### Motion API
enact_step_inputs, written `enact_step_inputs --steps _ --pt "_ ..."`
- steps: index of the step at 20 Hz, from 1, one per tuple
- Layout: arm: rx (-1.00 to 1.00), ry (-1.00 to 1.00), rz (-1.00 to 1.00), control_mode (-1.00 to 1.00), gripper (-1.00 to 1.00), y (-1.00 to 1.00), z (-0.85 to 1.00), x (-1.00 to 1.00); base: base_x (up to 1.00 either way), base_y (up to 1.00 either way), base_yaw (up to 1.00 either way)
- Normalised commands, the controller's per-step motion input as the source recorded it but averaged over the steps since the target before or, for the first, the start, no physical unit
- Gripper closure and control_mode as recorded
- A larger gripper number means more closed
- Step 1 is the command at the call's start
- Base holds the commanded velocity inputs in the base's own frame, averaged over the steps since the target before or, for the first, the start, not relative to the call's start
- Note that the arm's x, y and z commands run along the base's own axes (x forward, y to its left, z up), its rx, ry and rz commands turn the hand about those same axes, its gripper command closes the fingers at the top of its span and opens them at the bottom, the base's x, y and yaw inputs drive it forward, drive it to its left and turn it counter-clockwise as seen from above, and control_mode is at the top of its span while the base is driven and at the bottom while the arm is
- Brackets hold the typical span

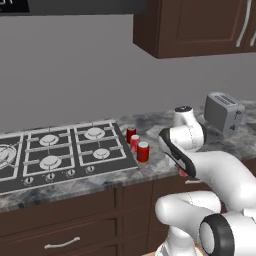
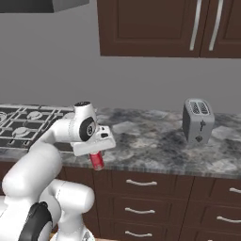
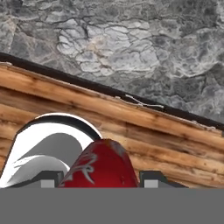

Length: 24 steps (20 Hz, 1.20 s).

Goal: Four empty soda cans are scattered around the kitchen. Gather all the cans and cluster them next to the stove for recycling.

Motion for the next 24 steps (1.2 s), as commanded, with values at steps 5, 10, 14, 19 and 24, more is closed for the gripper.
enact_step_inputs --steps 5,10,14,19,24 --pt "0.03 0.06 0.30 -1.00 1.00 -0.12 0.00 0.75 0.00 0.00 0.00" --pt "0.09 0.15 0.18 -1.00 1.00 0.01 0.02 0.91 0.00 0.00 0.00" --pt "0.05 0.03 0.34 -1.00 1.00 0.00 0.01 0.65 0.00 0.00 0.00" --pt "0.04 -0.02 0.43 -1.00 1.00 0.05 -0.08 0.32 0.00 0.00 0.00" --pt "0.00 -0.04 0.17 -1.00 1.00 0.31 -0.16 0.45 0.00 0.00 0.00"
